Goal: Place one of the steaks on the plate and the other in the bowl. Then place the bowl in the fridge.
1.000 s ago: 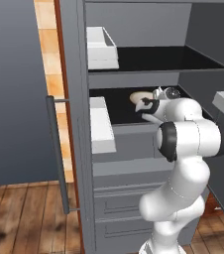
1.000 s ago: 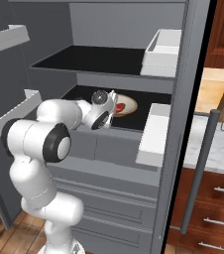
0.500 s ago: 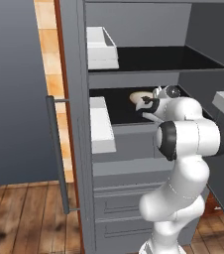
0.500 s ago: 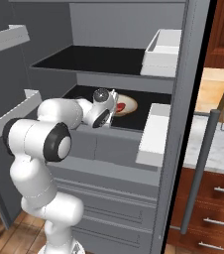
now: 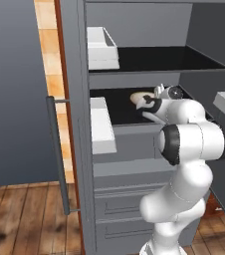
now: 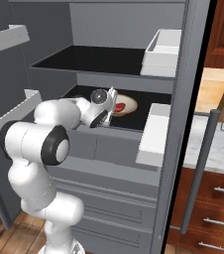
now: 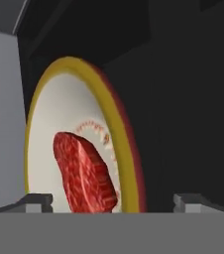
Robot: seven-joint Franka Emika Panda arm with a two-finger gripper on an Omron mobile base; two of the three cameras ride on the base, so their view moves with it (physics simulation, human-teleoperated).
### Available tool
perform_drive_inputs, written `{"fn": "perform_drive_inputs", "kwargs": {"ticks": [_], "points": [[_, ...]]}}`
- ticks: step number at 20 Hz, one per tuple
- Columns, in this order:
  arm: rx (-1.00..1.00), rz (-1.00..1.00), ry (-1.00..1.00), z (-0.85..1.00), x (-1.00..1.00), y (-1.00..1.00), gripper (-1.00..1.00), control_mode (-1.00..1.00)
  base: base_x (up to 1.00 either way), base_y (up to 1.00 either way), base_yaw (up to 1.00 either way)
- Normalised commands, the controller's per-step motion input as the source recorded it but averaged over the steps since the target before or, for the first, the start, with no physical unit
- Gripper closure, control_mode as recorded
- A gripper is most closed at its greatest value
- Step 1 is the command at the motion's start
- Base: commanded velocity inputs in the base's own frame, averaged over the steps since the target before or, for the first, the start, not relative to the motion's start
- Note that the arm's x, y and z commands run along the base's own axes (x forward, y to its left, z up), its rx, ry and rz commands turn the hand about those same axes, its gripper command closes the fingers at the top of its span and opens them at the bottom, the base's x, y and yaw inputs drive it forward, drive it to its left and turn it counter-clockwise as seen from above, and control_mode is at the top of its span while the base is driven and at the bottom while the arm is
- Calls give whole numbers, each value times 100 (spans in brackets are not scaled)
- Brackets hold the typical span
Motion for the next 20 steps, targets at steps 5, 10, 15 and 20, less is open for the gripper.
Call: {"fn": "perform_drive_inputs", "kwargs": {"ticks": [5,10,15,20], "points": [[0,0,0,39,-69,0,-100,-100,0,0,0],[0,0,7,54,-76,4,-100,-100,0,0,0],[0,1,27,30,-65,7,-100,-100,0,0,0],[0,31,39,11,-54,13,-100,-100,0,0,0]]}}
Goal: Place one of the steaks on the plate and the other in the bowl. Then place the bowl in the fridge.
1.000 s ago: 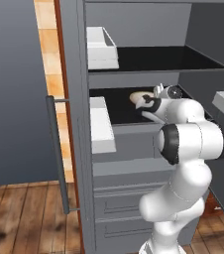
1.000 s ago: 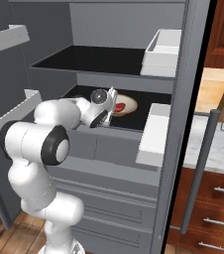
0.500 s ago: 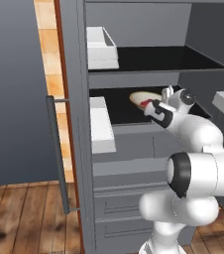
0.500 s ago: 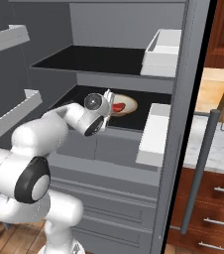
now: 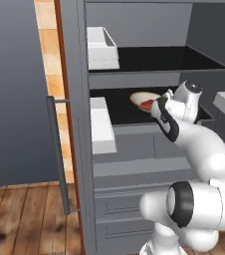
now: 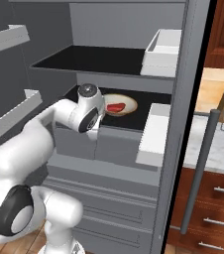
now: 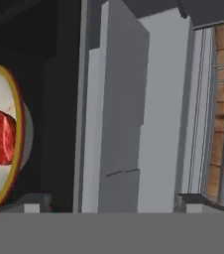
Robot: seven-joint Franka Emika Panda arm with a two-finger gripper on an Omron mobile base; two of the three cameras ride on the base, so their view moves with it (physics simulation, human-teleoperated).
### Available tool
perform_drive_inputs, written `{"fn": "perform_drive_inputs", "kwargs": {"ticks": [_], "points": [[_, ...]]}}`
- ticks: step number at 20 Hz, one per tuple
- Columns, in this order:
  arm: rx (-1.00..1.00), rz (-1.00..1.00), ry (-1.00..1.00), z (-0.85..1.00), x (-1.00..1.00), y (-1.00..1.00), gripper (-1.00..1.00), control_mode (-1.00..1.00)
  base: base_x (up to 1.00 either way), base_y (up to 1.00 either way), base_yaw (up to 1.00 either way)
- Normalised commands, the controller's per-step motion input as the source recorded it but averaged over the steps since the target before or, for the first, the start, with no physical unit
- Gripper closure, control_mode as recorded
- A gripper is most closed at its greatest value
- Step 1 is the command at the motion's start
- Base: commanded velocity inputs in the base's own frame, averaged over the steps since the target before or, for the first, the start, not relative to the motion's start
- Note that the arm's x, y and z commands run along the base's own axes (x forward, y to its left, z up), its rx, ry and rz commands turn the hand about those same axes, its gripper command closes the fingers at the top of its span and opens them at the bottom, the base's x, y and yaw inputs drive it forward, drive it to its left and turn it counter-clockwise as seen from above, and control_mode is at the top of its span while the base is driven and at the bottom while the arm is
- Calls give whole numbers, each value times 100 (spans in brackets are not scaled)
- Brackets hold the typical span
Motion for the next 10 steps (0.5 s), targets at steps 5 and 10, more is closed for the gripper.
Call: {"fn": "perform_drive_inputs", "kwargs": {"ticks": [5,10], "points": [[-6,37,48,17,-40,14,-100,-100,0,0,0],[-6,34,5,0,-93,14,-100,-100,0,0,0]]}}
